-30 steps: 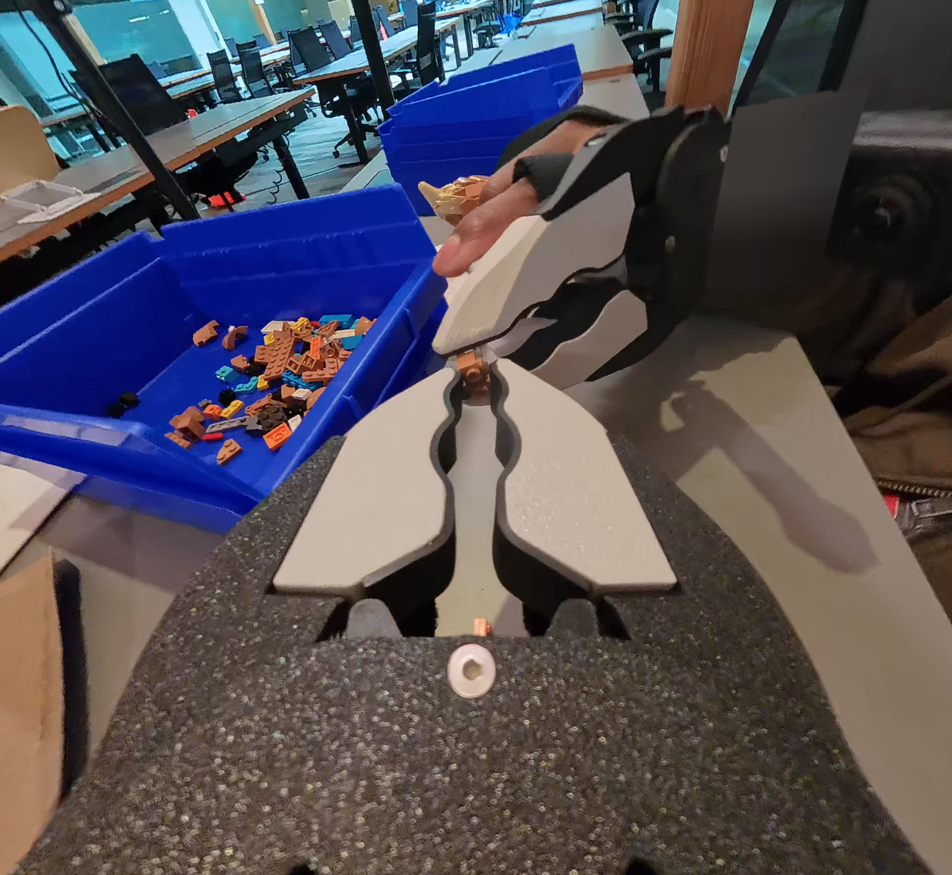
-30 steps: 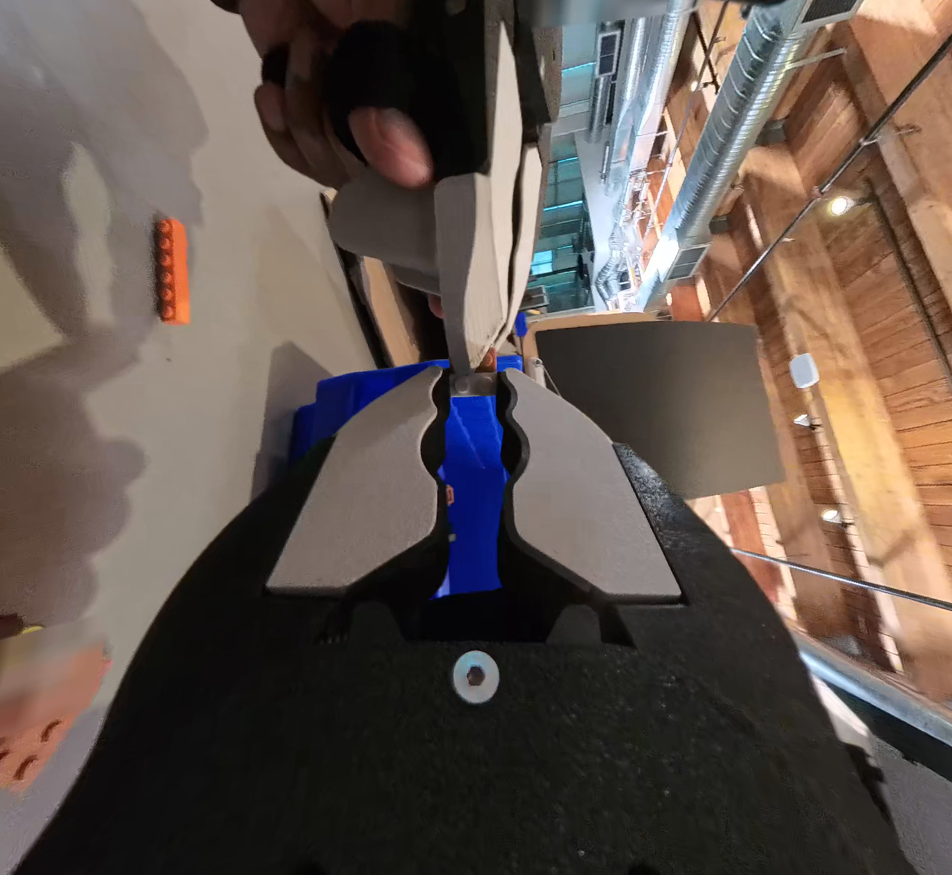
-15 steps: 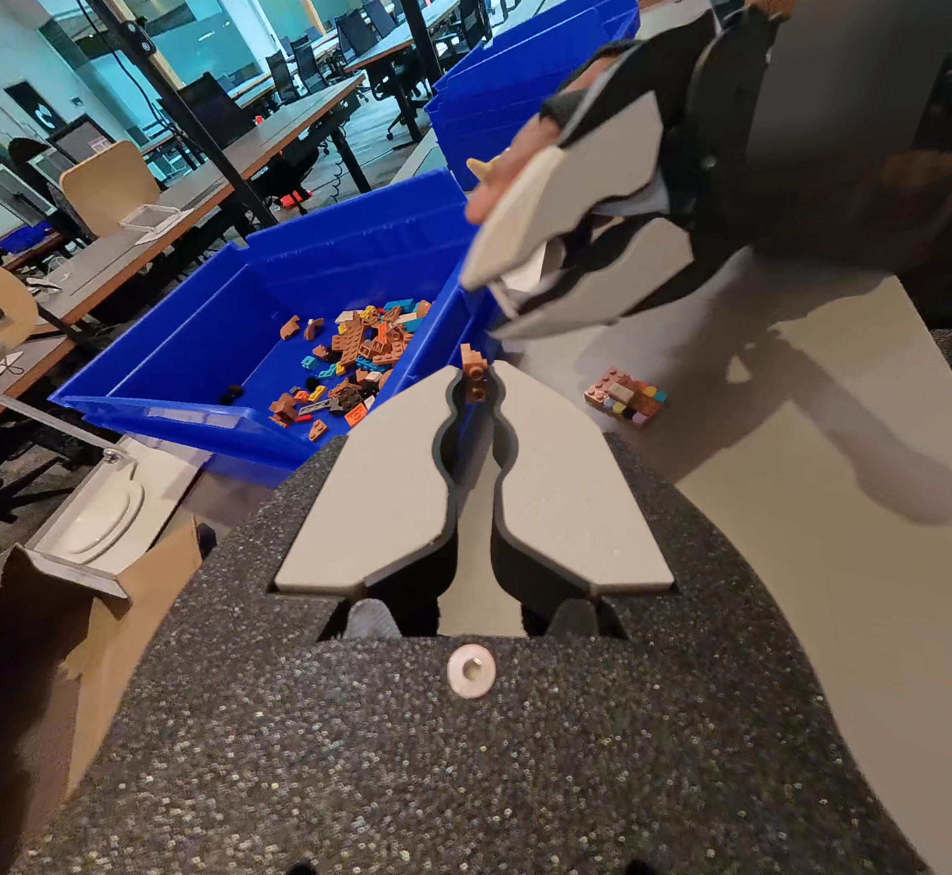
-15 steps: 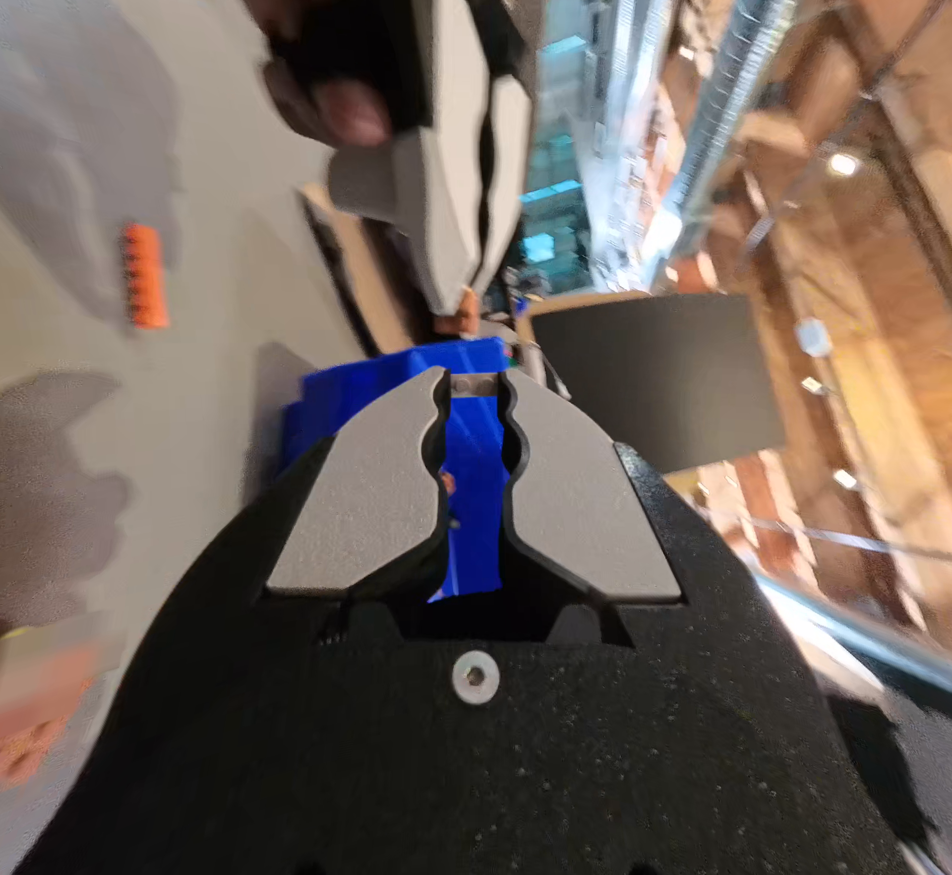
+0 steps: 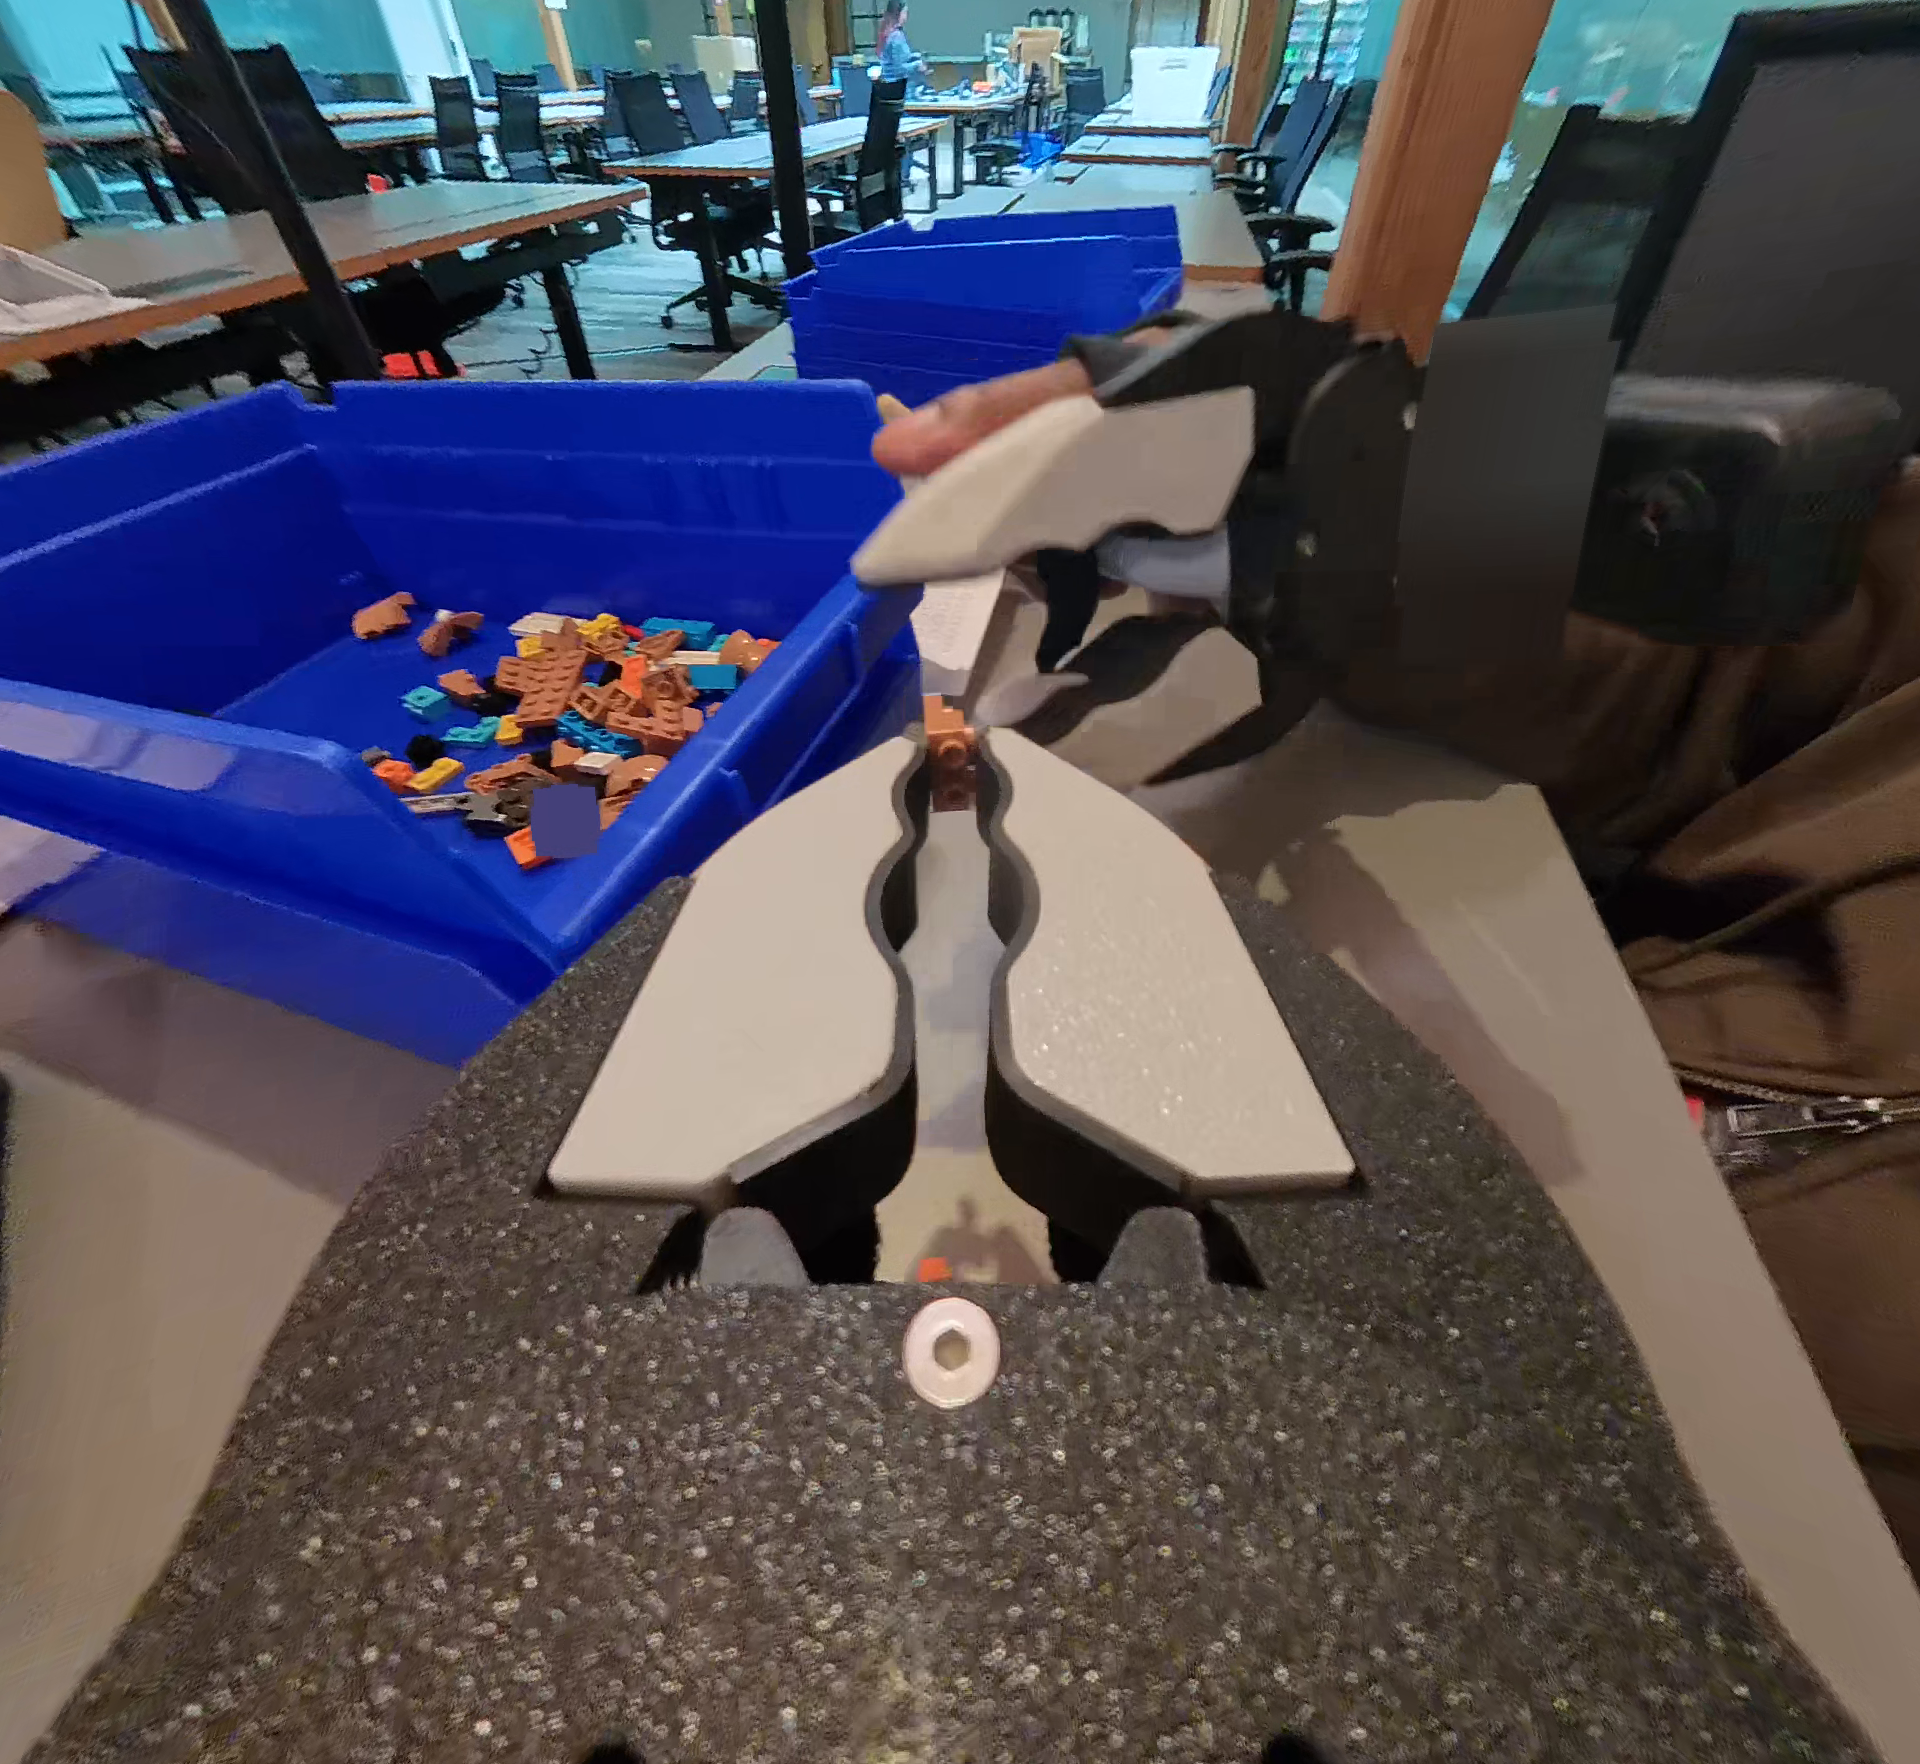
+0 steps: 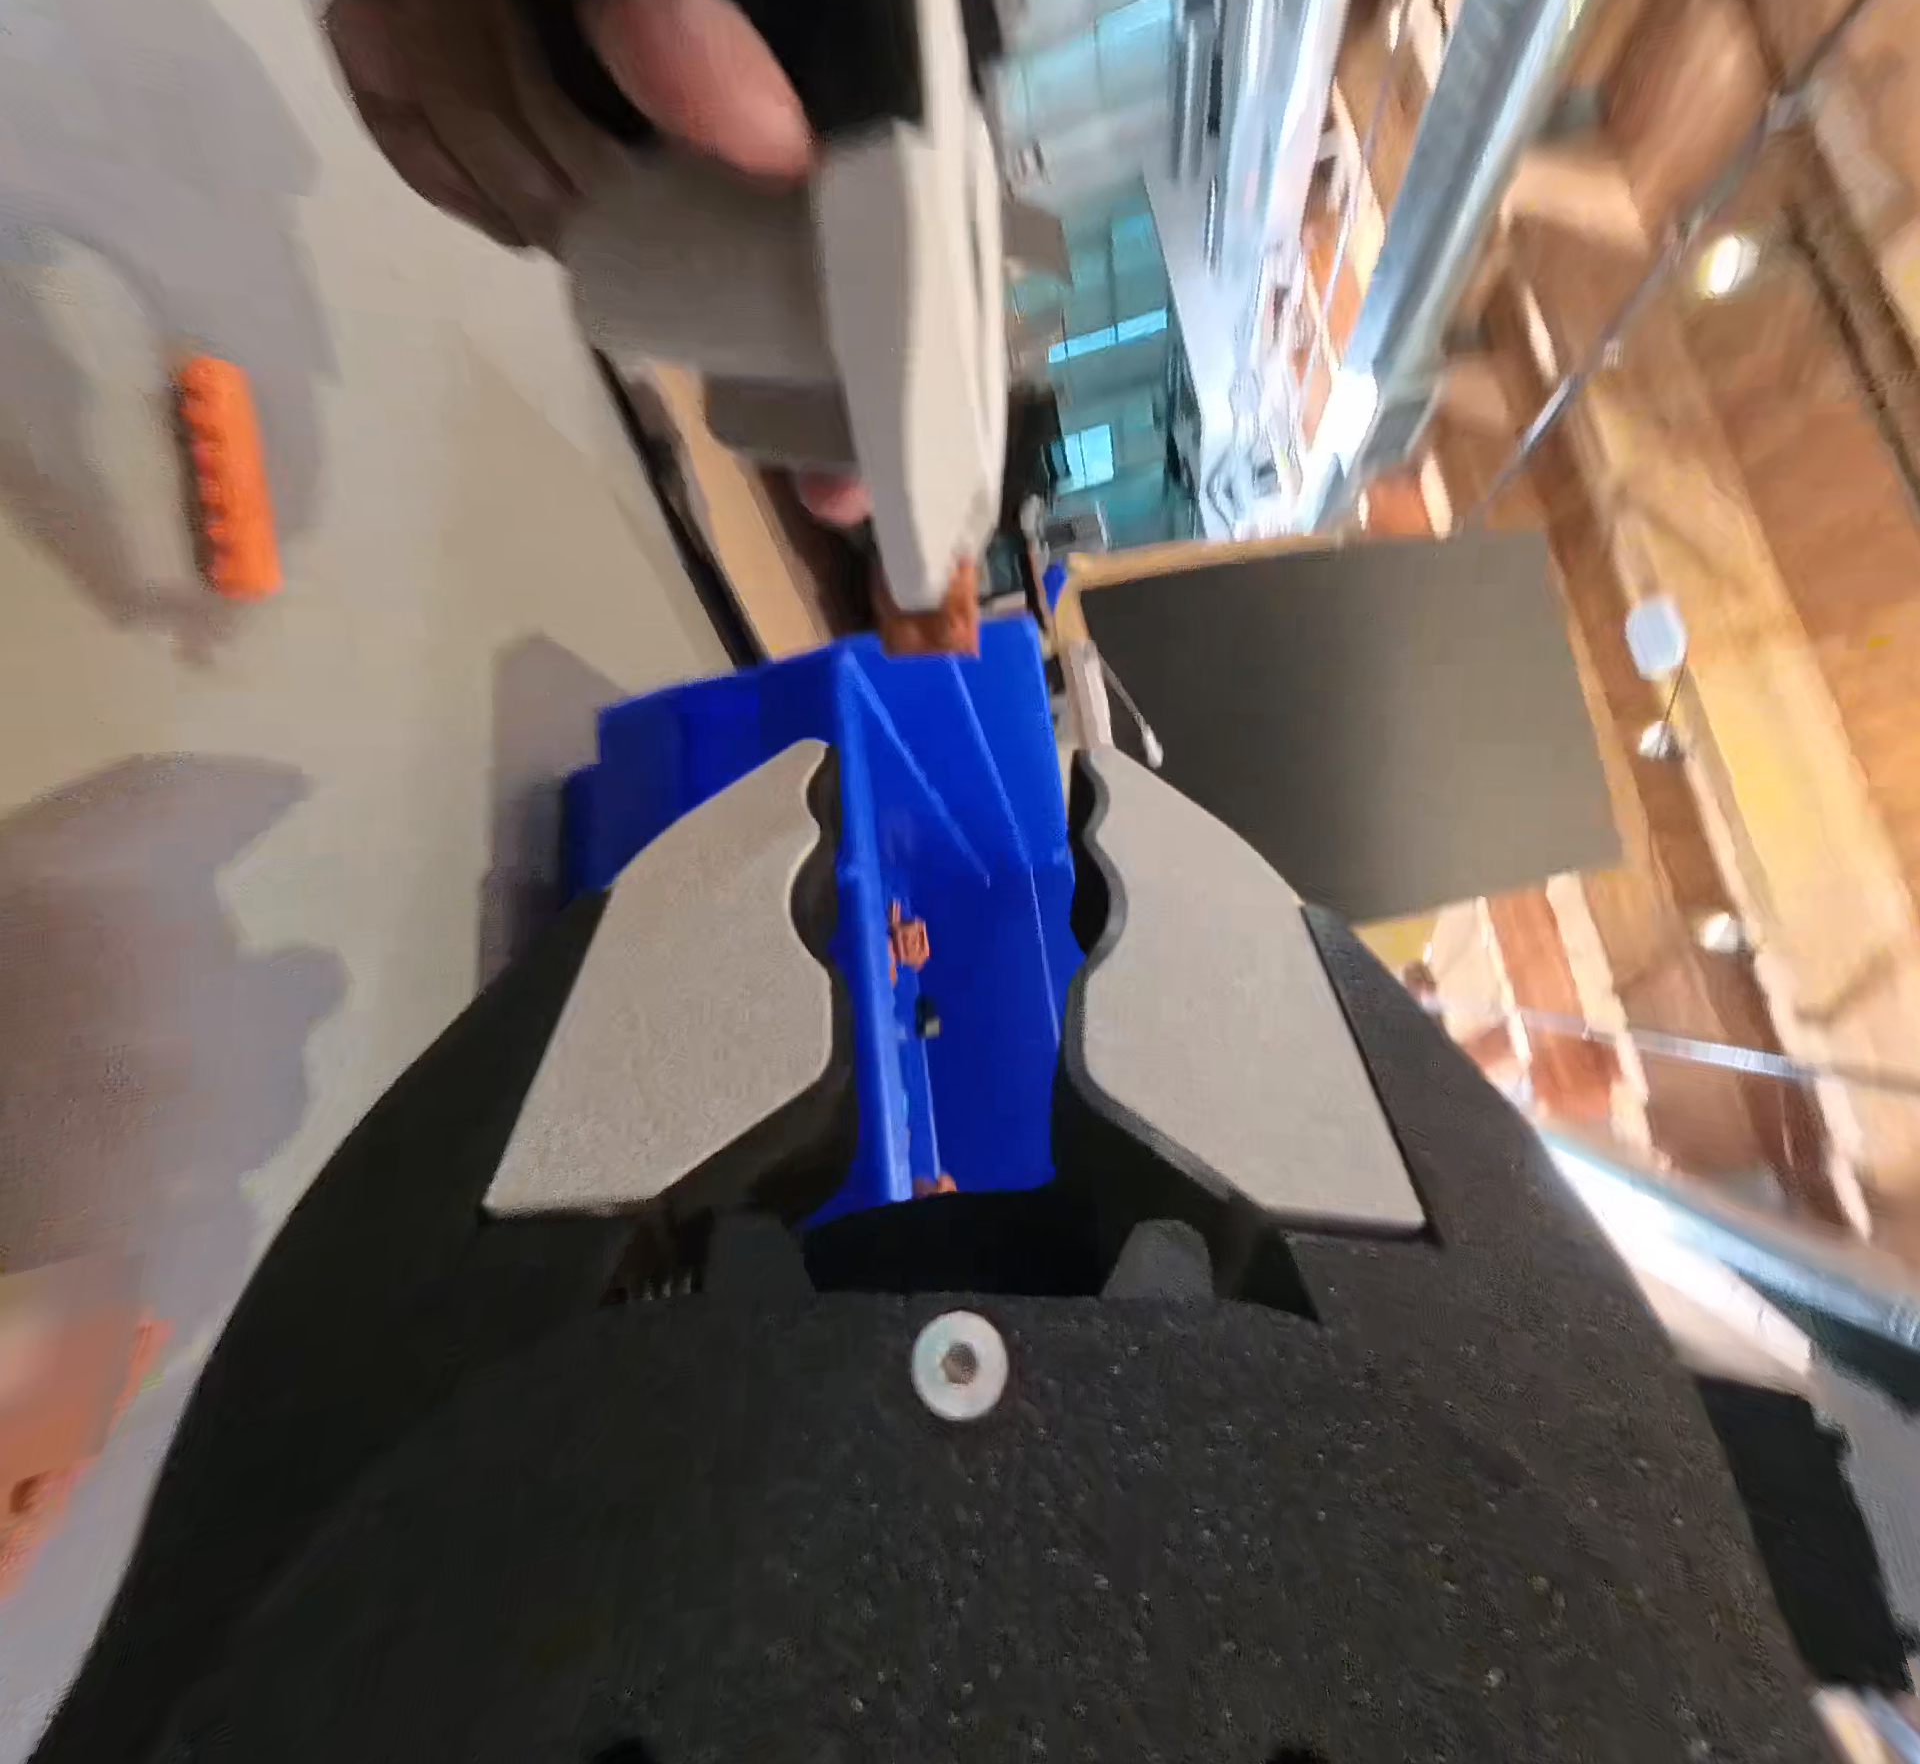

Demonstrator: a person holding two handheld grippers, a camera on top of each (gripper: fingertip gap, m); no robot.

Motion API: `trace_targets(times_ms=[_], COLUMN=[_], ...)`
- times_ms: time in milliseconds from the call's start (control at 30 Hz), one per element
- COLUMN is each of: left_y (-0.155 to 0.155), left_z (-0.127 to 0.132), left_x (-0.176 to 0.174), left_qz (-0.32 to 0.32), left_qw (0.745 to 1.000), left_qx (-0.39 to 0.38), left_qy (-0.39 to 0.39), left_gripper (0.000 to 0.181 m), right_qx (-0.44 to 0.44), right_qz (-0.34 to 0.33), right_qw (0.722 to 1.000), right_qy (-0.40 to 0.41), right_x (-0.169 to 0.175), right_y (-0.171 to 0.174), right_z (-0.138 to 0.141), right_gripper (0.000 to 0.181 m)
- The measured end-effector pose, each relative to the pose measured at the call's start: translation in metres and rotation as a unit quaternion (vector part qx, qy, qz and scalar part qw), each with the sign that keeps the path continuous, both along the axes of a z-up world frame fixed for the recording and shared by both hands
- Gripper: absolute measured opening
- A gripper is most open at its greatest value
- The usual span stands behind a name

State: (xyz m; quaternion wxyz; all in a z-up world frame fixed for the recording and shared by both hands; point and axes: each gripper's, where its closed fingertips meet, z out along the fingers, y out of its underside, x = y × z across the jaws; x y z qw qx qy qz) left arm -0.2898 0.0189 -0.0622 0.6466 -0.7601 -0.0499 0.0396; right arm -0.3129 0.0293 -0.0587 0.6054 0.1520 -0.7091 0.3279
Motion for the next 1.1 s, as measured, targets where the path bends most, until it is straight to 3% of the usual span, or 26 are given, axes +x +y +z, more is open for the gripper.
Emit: trace_targets(times_ms=[167, 267, 333, 400, 467, 567, 633, 733, 900, 1000, 1100], left_y=[0.007, 0.011, 0.010, 0.007, 0.001, -0.013, -0.023, -0.042, -0.072, -0.077, -0.070], left_z=[-0.008, -0.008, -0.007, -0.003, 0.004, 0.002, -0.014, -0.052, -0.121, -0.142, -0.142], left_x=[0.007, 0.009, 0.007, 0.004, -0.004, -0.016, -0.017, -0.011, 0.003, 0.004, 0.007], left_qz=[-0.020, -0.023, -0.018, -0.011, 0.011, 0.044, 0.045, 0.023, -0.030, -0.043, -0.055], left_qw=[1.000, 0.999, 0.999, 0.999, 0.999, 0.999, 0.995, 0.975, 0.915, 0.893, 0.900], left_qx=[-0.007, -0.002, 0.004, 0.012, 0.022, -0.014, -0.086, -0.221, -0.403, -0.448, -0.433], left_qy=[-0.020, -0.027, -0.033, -0.034, -0.031, -0.013, -0.006, 0.004, -0.008, -0.012, -0.013], left_gripper=[0.008, 0.008, 0.009, 0.018, 0.028, 0.034, 0.037, 0.037, 0.031, 0.027, 0.013], right_qx=[0.032, 0.031, 0.030, 0.017, -0.019, -0.087, -0.112, -0.113, -0.099, -0.067, -0.049], right_qz=[0.013, 0.025, 0.016, -0.001, -0.040, -0.193, -0.239, -0.202, -0.142, -0.128, -0.119], right_qw=[0.999, 0.998, 0.998, 0.999, 0.998, 0.977, 0.964, 0.972, 0.985, 0.989, 0.992], right_qy=[0.041, 0.043, 0.048, 0.045, 0.052, 0.019, -0.032, -0.028, -0.024, -0.015, -0.016], right_x=[0.012, 0.017, 0.015, 0.009, -0.004, -0.050, -0.067, -0.059, -0.036, -0.030, -0.027], right_y=[-0.017, -0.021, -0.019, -0.015, -0.002, 0.046, 0.066, 0.063, 0.031, 0.020, 0.015], right_z=[-0.004, -0.006, -0.004, 0.001, 0.014, 0.026, 0.017, 0.017, 0.019, 0.011, 0.003], right_gripper=[0.036, 0.018, 0.017, 0.017, 0.017, 0.020, 0.039, 0.037, 0.035, 0.034, 0.034])
